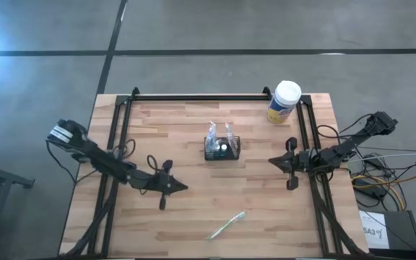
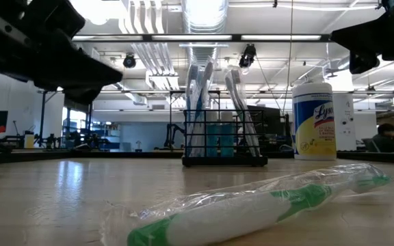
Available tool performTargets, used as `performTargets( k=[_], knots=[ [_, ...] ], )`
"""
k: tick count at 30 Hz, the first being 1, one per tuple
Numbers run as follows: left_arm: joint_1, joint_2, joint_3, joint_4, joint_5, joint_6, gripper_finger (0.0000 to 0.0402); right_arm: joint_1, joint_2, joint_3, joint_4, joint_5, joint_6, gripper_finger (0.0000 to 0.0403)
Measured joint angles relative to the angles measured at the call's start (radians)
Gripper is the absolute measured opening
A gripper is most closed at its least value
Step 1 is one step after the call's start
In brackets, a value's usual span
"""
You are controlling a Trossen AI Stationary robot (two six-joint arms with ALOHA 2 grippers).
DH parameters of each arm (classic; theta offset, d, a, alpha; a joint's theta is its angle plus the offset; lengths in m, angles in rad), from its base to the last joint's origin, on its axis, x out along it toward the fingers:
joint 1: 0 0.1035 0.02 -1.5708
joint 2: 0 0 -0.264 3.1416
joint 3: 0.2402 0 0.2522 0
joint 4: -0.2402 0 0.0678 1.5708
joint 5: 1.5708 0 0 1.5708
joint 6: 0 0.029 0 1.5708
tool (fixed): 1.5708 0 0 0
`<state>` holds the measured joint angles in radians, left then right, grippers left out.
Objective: Pick & Place toothbrushing station
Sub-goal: Put the green toothbrush into the black wire organizer
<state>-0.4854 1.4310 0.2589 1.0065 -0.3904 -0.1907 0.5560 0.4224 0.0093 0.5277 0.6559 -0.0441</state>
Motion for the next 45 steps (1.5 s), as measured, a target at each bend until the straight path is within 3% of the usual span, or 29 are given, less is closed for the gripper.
performTargets(
  k=[4, 7, 12, 16, 18, 25, 29, 34, 45],
  knots=[
    [0.0, 0.072, 0.099, -0.002, 0.01, -0.051, 0.0013, 0.0, 0.013, 0.0, 0.002, 0.0, 0.004, 0.0008],
    [0.003, 0.124, 0.209, -0.093, 0.028, -0.107, 0.0011, 0.0, 0.019, 0.0, 0.002, 0.0, 0.018, 0.0008],
    [0.02, 0.185, 0.468, -0.55, 0.059, -0.218, 0.001, 0.0, 0.019, 0.0, 0.004, 0.006, 0.024, 0.0008],
    [0.033, 0.253, 0.694, -0.956, 0.07, -0.281, 0.0027, 0.0, 0.019, 0.0, 0.003, 0.088, 0.049, 0.0008],
    [0.034, 0.293, 0.791, -1.062, 0.108, -0.281, 0.0038, -0.001, 0.019, 0.0, 0.002, 0.12, 0.063, 0.0008],
    [0.051, 0.438, 1.047, -1.128, 0.333, -0.262, 0.0092, -0.001, 0.02, 0.0, 0.002, 0.132, 0.072, 0.0008],
    [0.057, 0.544, 1.183, -1.205, 0.351, -0.286, 0.0123, -0.001, 0.034, 0.0, 0.0, 0.132, 0.087, 0.0008],
    [0.07, 0.69, 1.36, -1.416, 0.351, -0.3, 0.0151, -0.001, 0.049, 0.0, -0.001, 0.133, 0.09, 0.0008],
    [0.097, 0.88, 1.607, -1.567, 0.414, -0.259, 0.0163, 0.0, 0.093, 0.0, 0.0, 0.133, 0.107, 0.0008]
  ],
)
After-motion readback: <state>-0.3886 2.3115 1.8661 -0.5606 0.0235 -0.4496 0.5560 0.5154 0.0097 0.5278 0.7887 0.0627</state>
